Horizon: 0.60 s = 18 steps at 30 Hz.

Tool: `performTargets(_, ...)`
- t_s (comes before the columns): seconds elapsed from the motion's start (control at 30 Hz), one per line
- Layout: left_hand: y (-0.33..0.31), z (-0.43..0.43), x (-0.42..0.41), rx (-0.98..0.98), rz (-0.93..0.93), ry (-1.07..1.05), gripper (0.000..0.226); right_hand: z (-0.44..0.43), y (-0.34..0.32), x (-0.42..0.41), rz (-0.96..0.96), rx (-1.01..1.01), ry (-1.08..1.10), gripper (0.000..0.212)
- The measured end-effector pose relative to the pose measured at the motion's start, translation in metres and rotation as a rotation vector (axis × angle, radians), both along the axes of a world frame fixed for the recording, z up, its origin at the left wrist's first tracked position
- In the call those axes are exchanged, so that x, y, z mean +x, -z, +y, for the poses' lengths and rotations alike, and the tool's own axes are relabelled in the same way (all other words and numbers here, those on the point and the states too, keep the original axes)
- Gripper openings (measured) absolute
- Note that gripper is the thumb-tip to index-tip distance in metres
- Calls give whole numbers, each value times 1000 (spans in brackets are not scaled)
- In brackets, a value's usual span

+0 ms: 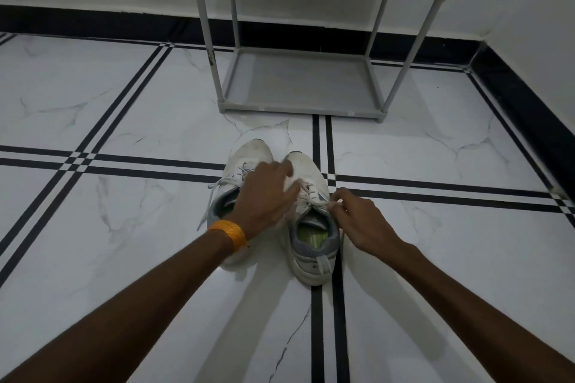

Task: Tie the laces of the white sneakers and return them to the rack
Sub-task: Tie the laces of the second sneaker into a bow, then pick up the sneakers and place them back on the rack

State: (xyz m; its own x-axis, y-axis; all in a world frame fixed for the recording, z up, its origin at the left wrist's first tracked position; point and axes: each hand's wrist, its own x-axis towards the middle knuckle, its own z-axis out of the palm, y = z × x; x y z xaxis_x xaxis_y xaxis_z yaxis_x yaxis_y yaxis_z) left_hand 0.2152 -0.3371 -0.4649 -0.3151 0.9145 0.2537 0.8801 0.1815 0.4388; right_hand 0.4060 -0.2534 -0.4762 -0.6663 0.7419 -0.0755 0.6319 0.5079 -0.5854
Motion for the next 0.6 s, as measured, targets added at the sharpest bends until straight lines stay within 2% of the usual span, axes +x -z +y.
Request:
performTargets(0.07, -8, -10, -23, 23, -20, -92, 37, -1, -6, 3, -16, -235, 22, 34)
performTargets(0.13, -8, -23, -53, -154, 10, -227, 57, -7, -7, 1, -89, -373, 1, 46)
performTargets(0.23, 2, -41, -87, -557, -149, -326, 81, -9, 2, -8, -143, -269, 38, 48)
performTargets(0.3, 9, -48, -88, -679, -338, -279, 71, -8, 4, -15, -134, -237, 94, 39)
performTargets(0.37, 18, -50, -82, -646, -406, -242, 53, -9, 7, -22, -127, -163, 100, 31)
performTargets(0.47, 31, -44, -73, -491, -305, -207, 38, -9, 12, -29, -102, -50, 125, 23)
performTargets(0.6, 30, -29, -58, -331, -270, -199, 26, 7, 18, -27, -37, 25, 139, 19)
